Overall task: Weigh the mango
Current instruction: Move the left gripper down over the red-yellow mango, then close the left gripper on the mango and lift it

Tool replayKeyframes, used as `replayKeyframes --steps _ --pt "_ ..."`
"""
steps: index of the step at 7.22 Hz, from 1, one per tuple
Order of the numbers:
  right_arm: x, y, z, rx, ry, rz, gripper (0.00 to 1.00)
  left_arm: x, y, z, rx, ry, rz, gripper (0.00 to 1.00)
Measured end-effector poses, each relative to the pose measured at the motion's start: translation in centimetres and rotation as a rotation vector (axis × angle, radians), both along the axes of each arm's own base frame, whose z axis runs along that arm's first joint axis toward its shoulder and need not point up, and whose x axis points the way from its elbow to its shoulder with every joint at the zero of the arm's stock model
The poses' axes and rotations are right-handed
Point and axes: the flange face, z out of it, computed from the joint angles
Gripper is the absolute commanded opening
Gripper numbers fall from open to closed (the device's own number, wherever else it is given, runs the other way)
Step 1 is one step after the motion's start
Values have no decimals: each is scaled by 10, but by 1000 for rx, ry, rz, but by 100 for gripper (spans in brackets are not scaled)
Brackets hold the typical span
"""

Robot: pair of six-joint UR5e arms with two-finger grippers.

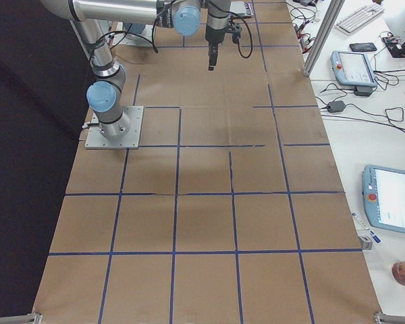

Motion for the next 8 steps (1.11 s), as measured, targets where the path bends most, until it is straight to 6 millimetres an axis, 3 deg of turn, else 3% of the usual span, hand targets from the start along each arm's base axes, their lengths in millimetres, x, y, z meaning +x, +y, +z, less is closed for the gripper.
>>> replayKeyframes --steps 3,5,6,8 --pt "0 0 0 0 0 0 100 179 -69 -29 -20 -33 -19 100" --pt "0 0 0 -1 0 0 100 276 -110 -66 -31 -59 -76 100" --pt "0 0 0 0 0 0 100 311 -127 -86 -36 -69 -97 100" --pt "0 0 0 0 0 0 100 345 -150 -137 -25 -58 -121 99"
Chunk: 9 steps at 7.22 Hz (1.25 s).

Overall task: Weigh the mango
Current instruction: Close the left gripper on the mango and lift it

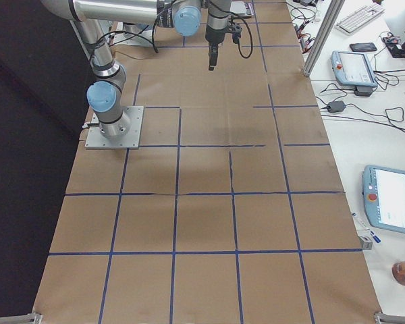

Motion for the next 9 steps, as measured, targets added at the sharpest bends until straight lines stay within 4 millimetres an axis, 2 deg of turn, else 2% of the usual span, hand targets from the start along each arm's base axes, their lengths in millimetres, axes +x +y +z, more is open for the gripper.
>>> replayKeyframes --steps 4,6,7,9 --pt "0 0 0 0 0 0 100 13 -10 -87 72 62 -7 99" --pt "0 0 0 0 0 0 100 22 -7 -118 97 84 4 99" --pt "0 0 0 0 0 0 100 24 -6 -128 105 92 9 94" --pt "0 0 0 0 0 0 100 25 -5 -134 113 98 12 52"
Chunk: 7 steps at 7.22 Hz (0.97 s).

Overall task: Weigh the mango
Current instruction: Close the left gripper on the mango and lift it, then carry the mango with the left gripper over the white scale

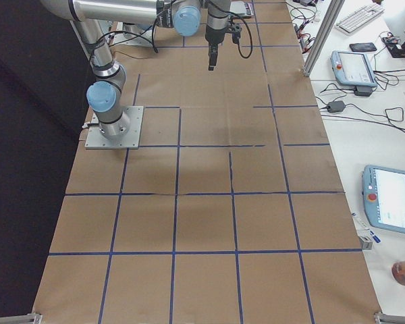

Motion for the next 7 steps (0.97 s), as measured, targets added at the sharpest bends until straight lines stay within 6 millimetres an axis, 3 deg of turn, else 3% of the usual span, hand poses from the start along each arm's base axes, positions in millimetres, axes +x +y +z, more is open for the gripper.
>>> replayKeyframes --steps 2,4,5,6,7 --pt "0 0 0 0 0 0 100 1 0 2 3 -5 1 41" --pt "0 0 0 -1 0 0 100 1 1 15 -2 -16 1 41" --pt "0 0 1 -1 0 0 100 -2 3 39 -7 -21 1 41" --pt "0 0 0 -1 0 0 100 -14 9 75 -4 -17 5 39" --pt "0 0 0 0 0 0 100 -35 13 108 11 -2 18 39"
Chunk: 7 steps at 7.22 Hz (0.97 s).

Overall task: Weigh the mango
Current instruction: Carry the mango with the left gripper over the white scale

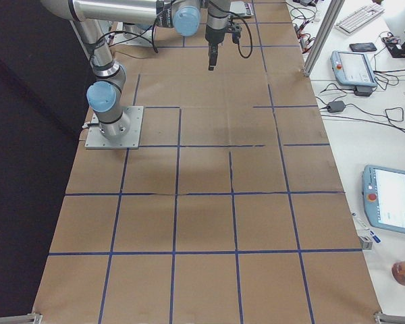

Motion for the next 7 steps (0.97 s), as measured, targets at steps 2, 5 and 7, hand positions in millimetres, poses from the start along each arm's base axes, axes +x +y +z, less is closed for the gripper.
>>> replayKeyframes --steps 2,5,7 --pt "0 0 0 1 0 0 100 -80 -1 31 57 32 34 39" --pt "0 0 0 0 0 0 100 -181 26 18 91 35 89 40" --pt "0 0 0 0 0 0 100 -191 26 -28 34 -2 89 40"
